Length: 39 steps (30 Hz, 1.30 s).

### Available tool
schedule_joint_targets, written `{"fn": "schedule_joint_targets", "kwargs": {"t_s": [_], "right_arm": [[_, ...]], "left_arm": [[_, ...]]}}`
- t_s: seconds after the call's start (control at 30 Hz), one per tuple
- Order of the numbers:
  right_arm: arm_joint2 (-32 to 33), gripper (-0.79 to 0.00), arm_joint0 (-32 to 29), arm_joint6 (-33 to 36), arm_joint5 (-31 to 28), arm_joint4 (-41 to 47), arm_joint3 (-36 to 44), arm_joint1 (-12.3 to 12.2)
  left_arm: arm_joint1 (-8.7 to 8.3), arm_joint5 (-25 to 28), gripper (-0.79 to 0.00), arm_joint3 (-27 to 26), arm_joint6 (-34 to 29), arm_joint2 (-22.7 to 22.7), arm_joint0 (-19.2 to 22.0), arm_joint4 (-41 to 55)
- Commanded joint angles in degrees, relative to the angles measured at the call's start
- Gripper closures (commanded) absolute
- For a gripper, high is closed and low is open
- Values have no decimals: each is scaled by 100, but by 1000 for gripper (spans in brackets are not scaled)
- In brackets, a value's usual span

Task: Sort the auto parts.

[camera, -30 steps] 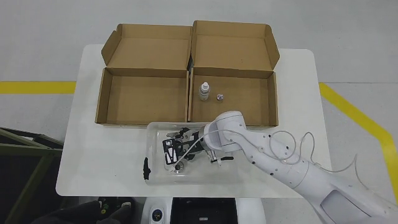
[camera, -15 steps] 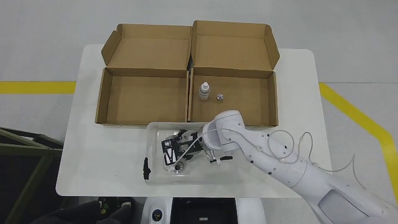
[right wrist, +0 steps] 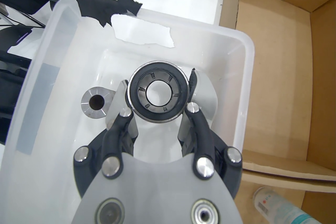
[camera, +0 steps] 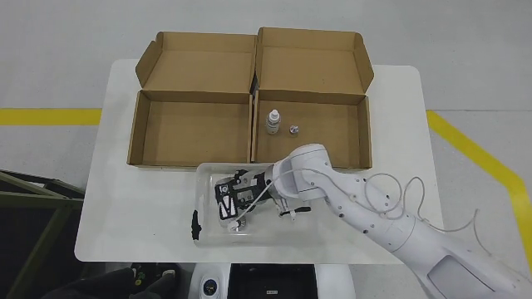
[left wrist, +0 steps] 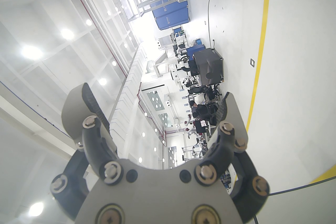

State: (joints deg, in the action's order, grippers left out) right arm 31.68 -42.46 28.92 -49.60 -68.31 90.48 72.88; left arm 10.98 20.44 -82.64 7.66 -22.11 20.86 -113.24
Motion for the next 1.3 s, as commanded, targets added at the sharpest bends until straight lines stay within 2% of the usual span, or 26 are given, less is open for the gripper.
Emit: {"fn": "schedule_joint_targets", "kwargs": {"t_s": [0.0, 0.5, 1.27], "right_arm": [[98, 0, -32, 7, -16, 33, 110, -28], [829, 0, -233, -53, -49, 278, 824, -210], [1383, 0, -101, -518, 40, 263, 746, -249]], "left_arm": [[0, 0, -785, 0, 0, 0, 0, 0], [0, 0, -785, 0, 0, 0, 0, 0], [0, 0, -785, 0, 0, 0, 0, 0]]}}
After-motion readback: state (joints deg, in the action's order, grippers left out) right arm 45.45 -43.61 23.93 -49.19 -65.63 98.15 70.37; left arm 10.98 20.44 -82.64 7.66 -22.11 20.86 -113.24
